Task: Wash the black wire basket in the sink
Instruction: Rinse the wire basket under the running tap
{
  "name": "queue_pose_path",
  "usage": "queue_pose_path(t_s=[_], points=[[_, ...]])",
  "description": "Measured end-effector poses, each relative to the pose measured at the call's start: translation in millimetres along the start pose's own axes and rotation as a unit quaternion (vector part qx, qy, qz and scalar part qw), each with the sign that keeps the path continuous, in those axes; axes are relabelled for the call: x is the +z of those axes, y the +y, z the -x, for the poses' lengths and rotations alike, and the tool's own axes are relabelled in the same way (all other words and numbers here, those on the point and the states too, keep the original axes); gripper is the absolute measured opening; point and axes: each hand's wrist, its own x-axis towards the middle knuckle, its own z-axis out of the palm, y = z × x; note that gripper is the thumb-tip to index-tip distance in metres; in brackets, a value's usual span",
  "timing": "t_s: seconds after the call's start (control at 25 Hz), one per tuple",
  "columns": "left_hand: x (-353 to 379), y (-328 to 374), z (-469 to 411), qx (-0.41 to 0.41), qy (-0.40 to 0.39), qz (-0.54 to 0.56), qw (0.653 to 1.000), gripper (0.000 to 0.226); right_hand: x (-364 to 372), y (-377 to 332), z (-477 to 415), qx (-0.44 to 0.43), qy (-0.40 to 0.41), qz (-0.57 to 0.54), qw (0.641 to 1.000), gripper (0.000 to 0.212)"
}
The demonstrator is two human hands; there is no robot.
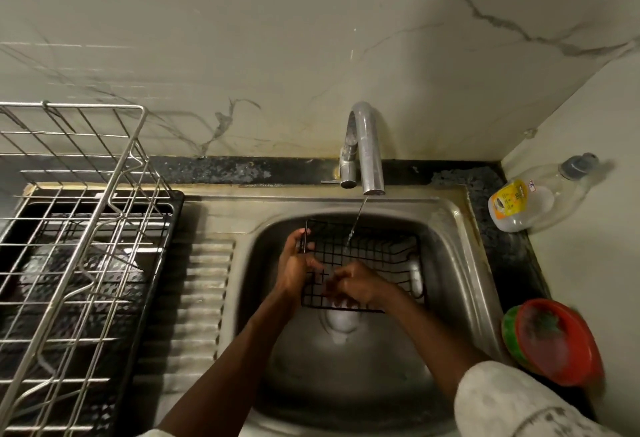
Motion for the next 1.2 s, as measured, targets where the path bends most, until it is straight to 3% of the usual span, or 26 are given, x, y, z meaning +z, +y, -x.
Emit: queue_pose_path(t_s=[0.16, 0.2, 0.32, 0.4, 0.56, 0.68, 0.96, 1.04, 1.2], points=[[3, 5, 0, 0.023, -0.019, 0.022, 0.999, 0.057, -10, -34, -16, 0.017, -0.089, -0.201, 0.975, 0.028], [-1, 6, 0, 0.029, -0.016, 0.022, 0.999, 0.054, -22, -30, -16, 0.023, -0.07, -0.264, 0.962, 0.028], [-13, 0, -4, 0.035, -0.005, 0.018, 0.999, 0.055, -60, -4, -14, 0.035, 0.092, -0.42, 0.902, 0.023], [-9, -4, -3, 0.033, -0.011, 0.011, 0.999, 0.057, -61, 0, -12, 0.034, 0.127, -0.463, 0.877, 0.021], [15, 4, 2, 0.023, -0.025, 0.004, 0.999, 0.059, -15, -33, -19, 0.011, 0.025, -0.401, 0.916, 0.02], [5, 10, 5, 0.024, -0.019, 0.002, 1.0, 0.056, -24, -42, -25, 0.009, 0.017, -0.419, 0.908, 0.025], [-13, 8, 2, 0.045, -0.024, 0.019, 0.999, 0.071, -53, -12, -23, 0.023, 0.226, -0.455, 0.861, 0.018], [-12, 8, 1, 0.049, -0.028, 0.016, 0.998, 0.071, -41, -20, -23, 0.004, 0.189, -0.456, 0.87, 0.015], [-3, 13, 0, 0.062, -0.036, -0.016, 0.997, 0.066, -2, -29, -18, 0.009, 0.045, -0.378, 0.925, 0.023]])
